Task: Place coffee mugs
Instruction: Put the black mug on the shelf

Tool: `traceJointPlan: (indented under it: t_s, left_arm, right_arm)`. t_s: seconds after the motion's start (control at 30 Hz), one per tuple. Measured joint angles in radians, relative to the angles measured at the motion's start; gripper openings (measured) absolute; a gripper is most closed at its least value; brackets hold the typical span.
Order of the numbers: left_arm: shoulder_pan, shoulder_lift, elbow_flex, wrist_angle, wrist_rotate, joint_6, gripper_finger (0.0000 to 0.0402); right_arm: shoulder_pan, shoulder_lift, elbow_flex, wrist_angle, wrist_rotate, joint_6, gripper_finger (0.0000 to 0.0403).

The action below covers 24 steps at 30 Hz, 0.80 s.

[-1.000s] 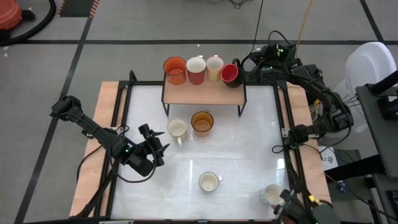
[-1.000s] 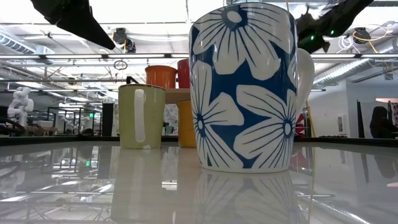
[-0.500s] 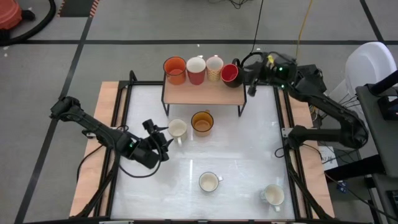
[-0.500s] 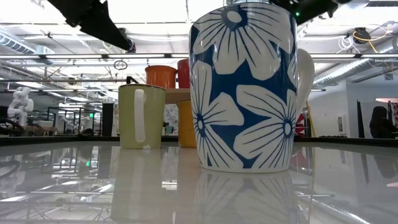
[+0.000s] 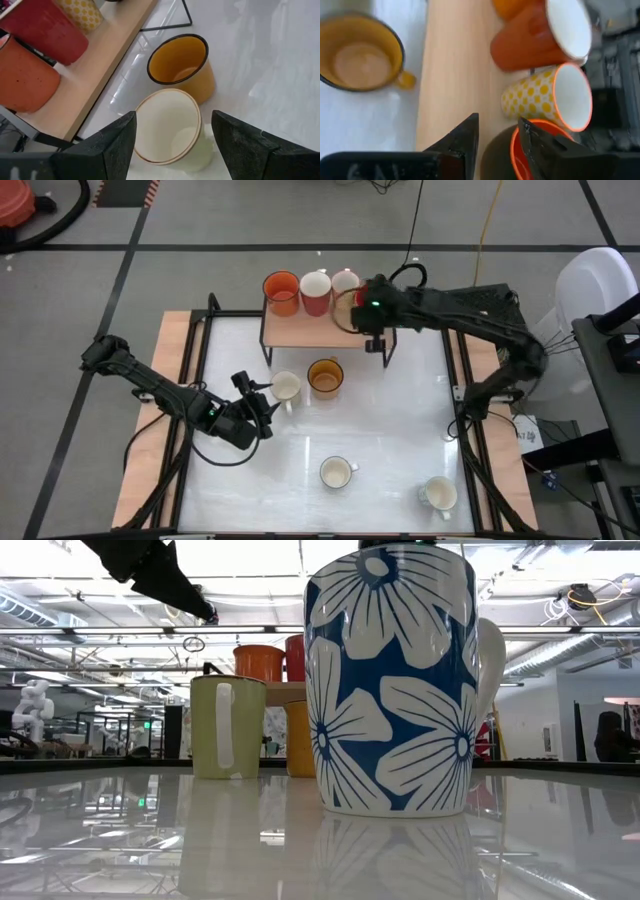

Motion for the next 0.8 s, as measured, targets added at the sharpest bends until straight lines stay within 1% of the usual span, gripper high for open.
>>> traceJointPlan:
  t_s: [0.07,0.17,0.27,0.33,0.43,0.57,0.7,0.8]
  left_arm:
    - [0.0,0.0,0.0,0.0,0.003,0.0,0.0262]
    - [0.0,0.0,0.0,0.0,0.016,-0.004,0.0262]
    - [-0.005,0.0,0.0,-0.001,0.017,-0.009,0.0262]
    - [-0.011,0.0,0.0,-0.004,0.018,-0.015,0.0262]
    - [-0.017,0.0,0.0,-0.006,0.019,-0.017,0.0262]
    - [-0.018,0.0,0.0,-0.006,0.019,-0.018,0.0262]
    - [-0.018,0.0,-0.001,-0.004,0.019,-0.018,0.0262]
    - [-0.018,0.0,-0.001,0.003,0.019,-0.018,0.0262]
  right_arm:
    - [0.001,0.073,0.091,-0.088,0.034,-0.002,0.0129]
    - [0.001,0.163,0.204,-0.197,0.051,-0.006,0.0138]
    - [0.001,0.222,0.281,-0.28,0.057,-0.016,0.0149]
    - [0.0,0.239,0.312,-0.321,0.095,-0.022,0.0157]
    - [-0.008,0.243,0.329,-0.38,0.126,-0.026,0.0174]
    - [-0.046,0.245,0.329,-0.43,0.126,-0.029,0.0191]
    - [-0.081,0.245,0.329,-0.445,0.128,-0.034,0.0193]
    - [-0.095,0.245,0.329,-0.445,0.127,-0.051,0.0187]
